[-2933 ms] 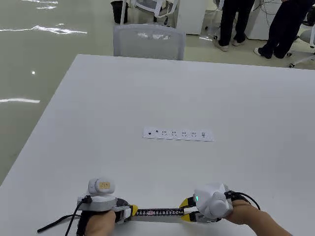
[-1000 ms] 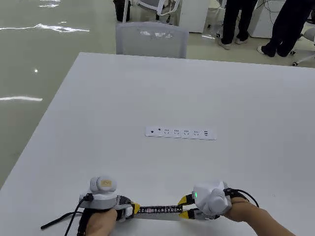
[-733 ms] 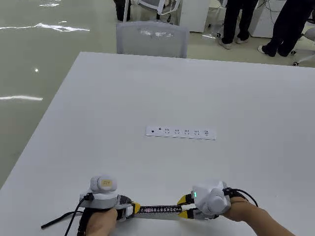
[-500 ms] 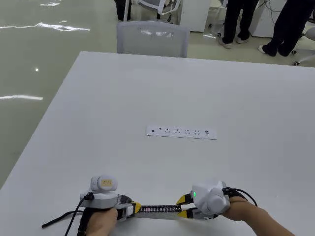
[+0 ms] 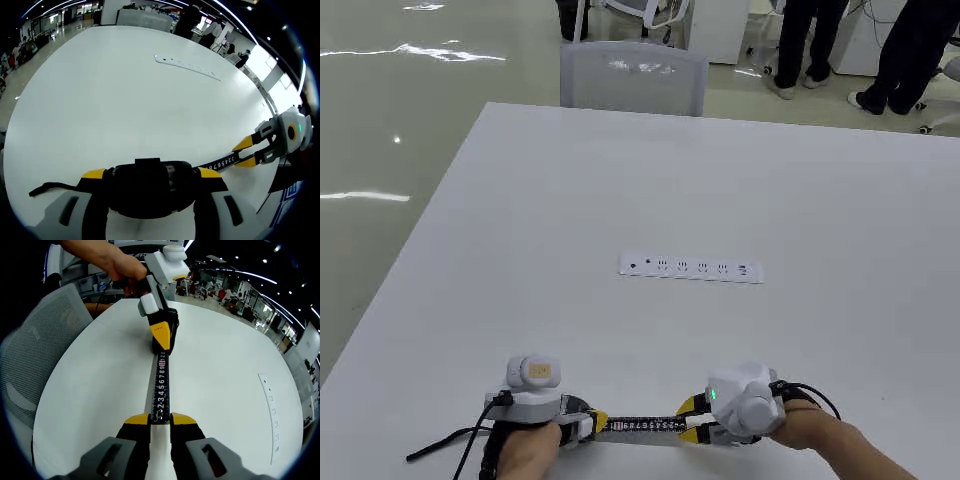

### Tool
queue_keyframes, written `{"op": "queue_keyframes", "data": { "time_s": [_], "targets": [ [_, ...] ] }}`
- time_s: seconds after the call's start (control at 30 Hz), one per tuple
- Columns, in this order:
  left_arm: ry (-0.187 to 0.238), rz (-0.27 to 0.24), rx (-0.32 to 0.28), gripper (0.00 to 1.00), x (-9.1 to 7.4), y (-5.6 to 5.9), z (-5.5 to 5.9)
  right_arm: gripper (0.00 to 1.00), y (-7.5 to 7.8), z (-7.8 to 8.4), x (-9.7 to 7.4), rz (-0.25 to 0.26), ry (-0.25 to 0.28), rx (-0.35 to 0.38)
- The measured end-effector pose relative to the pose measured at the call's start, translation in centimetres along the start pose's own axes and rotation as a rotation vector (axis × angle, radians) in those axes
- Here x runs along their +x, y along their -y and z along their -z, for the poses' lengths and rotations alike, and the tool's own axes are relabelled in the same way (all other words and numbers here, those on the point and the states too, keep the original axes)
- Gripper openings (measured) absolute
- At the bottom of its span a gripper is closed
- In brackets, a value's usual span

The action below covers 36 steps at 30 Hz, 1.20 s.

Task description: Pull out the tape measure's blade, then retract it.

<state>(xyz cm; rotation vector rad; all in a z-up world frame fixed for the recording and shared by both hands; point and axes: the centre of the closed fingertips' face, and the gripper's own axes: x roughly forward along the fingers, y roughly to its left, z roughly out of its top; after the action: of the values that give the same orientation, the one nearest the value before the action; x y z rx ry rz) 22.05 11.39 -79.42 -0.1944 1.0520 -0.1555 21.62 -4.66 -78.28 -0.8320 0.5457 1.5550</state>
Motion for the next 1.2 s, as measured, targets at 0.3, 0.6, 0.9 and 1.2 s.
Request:
{"op": "queue_keyframes", "data": {
  "time_s": [0.3, 0.6, 0.9, 1.2],
  "targets": [
    [0.000, 0.000, -0.004, 0.66, 0.22, -0.15, 0.02, 0.14, 0.05, -0.09, 0.27, -0.001, 0.000, -0.002],
    [-0.001, 0.000, 0.003, 0.66, 0.43, -0.18, -0.20, 0.14, 0.05, -0.24, 0.50, -0.004, 0.003, -0.003],
    [-0.002, 0.000, 0.003, 0.66, 0.20, -0.18, -0.19, 0.14, 0.04, -0.44, 0.74, -0.007, 0.005, -0.002],
    [-0.005, 0.004, 0.000, 0.66, 0.22, -0.17, -0.15, 0.14, 0.14, -0.68, 1.01, -0.011, 0.008, -0.005]
  ]
}}
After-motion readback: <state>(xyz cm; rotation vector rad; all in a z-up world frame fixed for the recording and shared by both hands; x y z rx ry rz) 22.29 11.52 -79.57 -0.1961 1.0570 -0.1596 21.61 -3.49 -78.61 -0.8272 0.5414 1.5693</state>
